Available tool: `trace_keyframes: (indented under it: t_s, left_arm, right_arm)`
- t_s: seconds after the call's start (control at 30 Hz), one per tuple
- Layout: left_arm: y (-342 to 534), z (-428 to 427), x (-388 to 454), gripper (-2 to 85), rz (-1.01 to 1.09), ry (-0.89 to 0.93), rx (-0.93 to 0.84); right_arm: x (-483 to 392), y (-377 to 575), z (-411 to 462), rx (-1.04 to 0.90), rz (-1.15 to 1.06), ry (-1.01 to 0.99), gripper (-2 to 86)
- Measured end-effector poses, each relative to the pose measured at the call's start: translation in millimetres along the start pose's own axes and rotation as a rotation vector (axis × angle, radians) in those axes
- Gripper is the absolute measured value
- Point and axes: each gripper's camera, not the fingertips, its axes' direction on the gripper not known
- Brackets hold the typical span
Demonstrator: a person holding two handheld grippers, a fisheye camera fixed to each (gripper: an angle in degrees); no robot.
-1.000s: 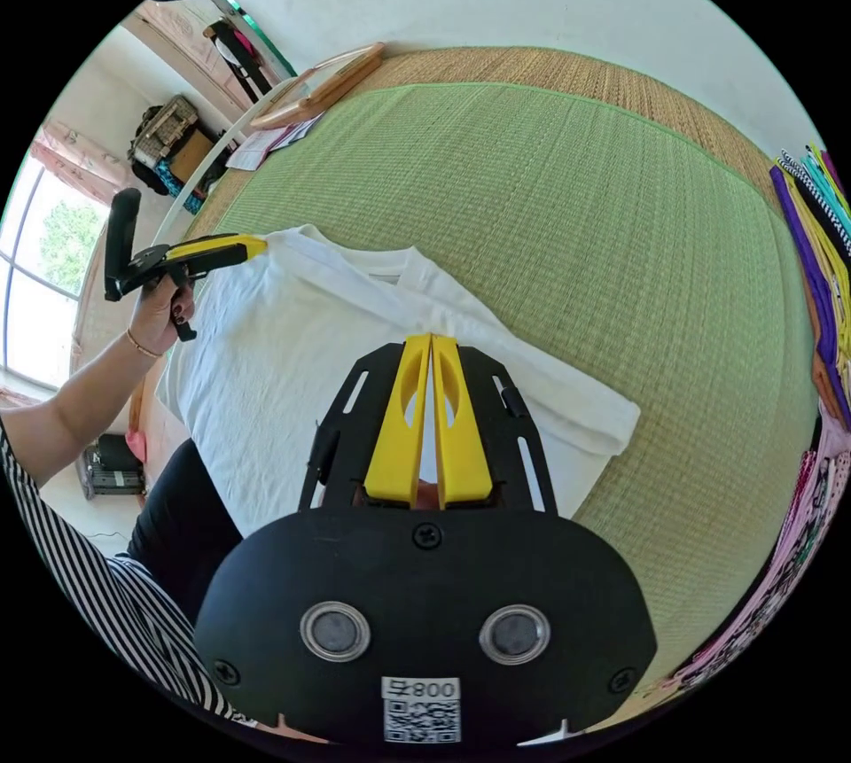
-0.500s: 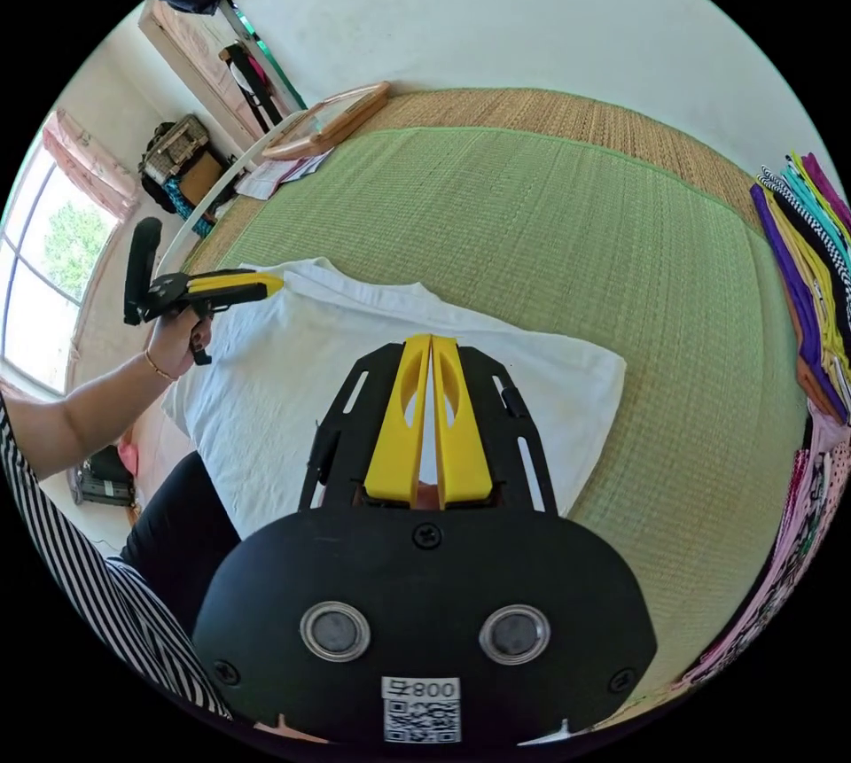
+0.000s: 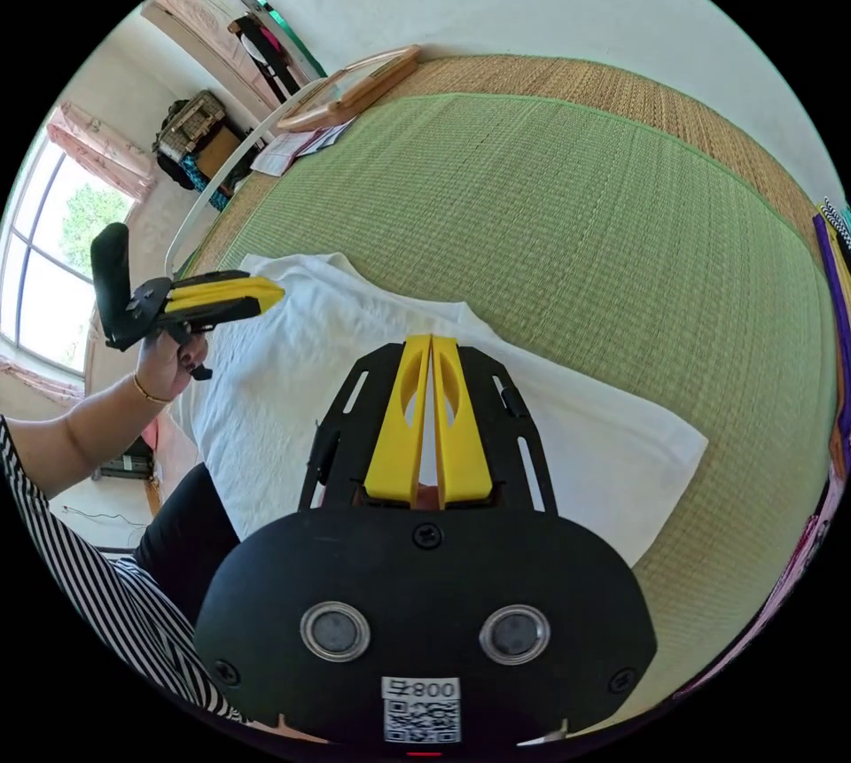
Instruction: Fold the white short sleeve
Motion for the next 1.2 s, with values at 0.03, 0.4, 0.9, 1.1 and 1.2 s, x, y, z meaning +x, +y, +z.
trace_keyframes:
  t_s: [0.03,0.4,0.9,1.1,1.2]
  left_arm:
    - [6,3,3,0.1,0.012,0.021,-0.009]
    - [23,14,-34,0.1,-0.036,-0.135,-0.054]
    - [141,-2,-117,0.2,-0.208,-0.182,-0.046]
    - [169,-3,-140,0.1,-0.241,-0.161,-0.013]
    - [183,8,-152,0.2,-0.239,-0.148,-0.042]
  right_arm:
    - [3,-1,-1,0.004,0.005,-0.003,0.0]
    - [56,3,-24,0.038,0.06,-0.04,0.0]
    - [174,93,-112,0.172,0.234,-0.008,0.1]
    - [219,121,-130,0.183,0.312,0.024,0.1]
    - [242,128,-121,0.16,0.344,-0.004,0.1]
